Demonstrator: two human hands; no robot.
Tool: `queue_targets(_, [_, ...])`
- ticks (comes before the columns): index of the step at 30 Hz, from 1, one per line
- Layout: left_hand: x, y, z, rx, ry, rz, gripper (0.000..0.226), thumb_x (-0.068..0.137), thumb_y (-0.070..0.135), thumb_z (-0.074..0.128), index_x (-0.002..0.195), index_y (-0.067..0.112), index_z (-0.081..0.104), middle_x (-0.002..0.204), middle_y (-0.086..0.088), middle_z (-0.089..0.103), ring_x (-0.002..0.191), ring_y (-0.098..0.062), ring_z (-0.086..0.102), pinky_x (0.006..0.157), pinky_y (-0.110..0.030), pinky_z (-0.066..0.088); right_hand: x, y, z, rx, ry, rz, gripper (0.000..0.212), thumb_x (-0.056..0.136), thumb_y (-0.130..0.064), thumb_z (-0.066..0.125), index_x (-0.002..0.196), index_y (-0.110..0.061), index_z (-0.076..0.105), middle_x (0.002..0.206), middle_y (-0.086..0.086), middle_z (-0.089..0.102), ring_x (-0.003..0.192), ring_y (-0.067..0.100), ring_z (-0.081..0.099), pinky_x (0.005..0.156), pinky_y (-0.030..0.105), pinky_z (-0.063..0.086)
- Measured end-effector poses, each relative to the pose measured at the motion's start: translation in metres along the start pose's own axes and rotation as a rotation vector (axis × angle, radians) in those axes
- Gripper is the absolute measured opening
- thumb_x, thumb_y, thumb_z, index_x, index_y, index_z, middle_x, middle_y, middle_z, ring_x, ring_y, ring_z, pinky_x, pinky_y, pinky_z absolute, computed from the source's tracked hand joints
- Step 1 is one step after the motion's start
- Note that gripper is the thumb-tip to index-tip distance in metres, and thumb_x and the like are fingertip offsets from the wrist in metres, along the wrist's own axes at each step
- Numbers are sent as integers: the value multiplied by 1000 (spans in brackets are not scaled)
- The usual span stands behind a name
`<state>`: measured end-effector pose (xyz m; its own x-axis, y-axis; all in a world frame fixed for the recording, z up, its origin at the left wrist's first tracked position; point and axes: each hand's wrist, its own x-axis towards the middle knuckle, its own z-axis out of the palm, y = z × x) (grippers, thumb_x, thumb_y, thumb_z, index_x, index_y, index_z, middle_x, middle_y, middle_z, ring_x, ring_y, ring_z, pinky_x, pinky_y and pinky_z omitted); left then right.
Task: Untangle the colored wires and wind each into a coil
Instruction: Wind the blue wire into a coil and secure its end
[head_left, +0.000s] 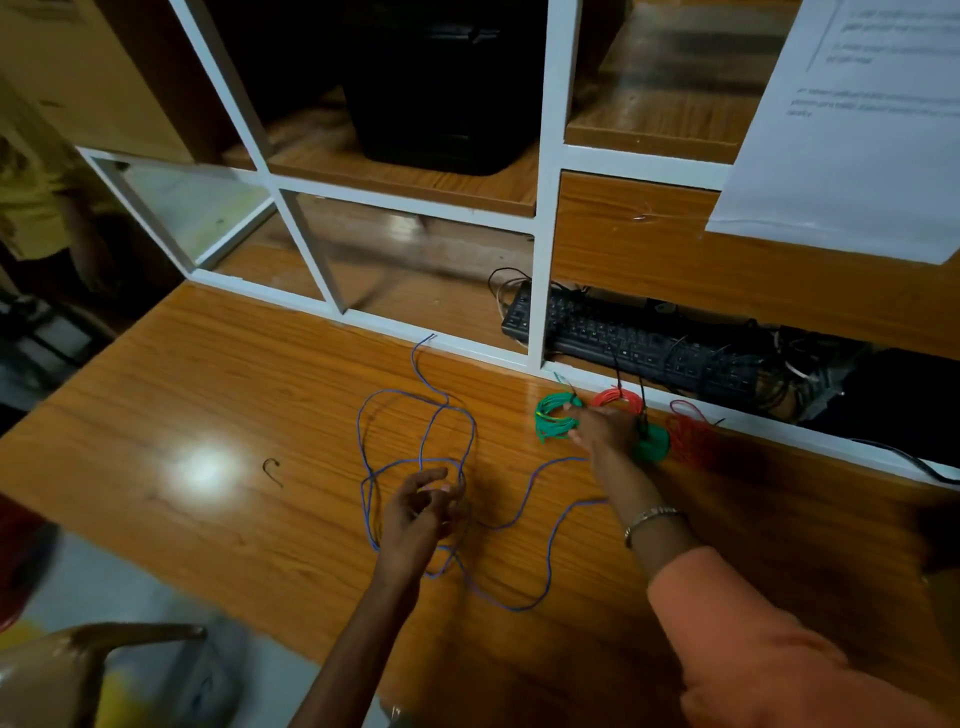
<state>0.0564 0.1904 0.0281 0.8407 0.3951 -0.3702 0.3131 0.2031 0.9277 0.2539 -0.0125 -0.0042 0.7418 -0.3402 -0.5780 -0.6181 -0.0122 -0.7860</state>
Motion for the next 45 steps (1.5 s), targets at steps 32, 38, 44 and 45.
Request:
queue_targets(32, [61,-15,-65,174,-18,-77,8,101,10,64,106,13,58,78,-8,65,38,0,47,40,-19,38,-122,97,102,-408,-250,-371,19,89,-14,75,108,-12,71,101,8,74,89,17,66,78,26,51])
queue_targets(38, [68,0,-64,138,10,76,28,84,42,74,93,20,60,83,-15,65,59,-16,53,57,-33,45,-122,82,96,-172,-178,-346,22,90,-2,68,78,-20,69,79,3,73,73,18,68,71,31,54])
queue_targets(44, [94,6,-56,291,7,-8,46,83,49,77,119,25,60,80,-1,69,55,-17,57,56,-41,50,-111,86,90,-250,-266,-259,19,89,0,65,78,-15,69,67,1,65,58,11,54,52,20,39])
queue_targets(45, [94,12,-51,284,-35,-66,48,88,45,78,125,22,57,78,-3,69,49,-15,53,51,-35,45,-111,85,90,-244,-249,-254,18,89,0,65,79,-15,69,69,3,66,59,12,55,53,22,39])
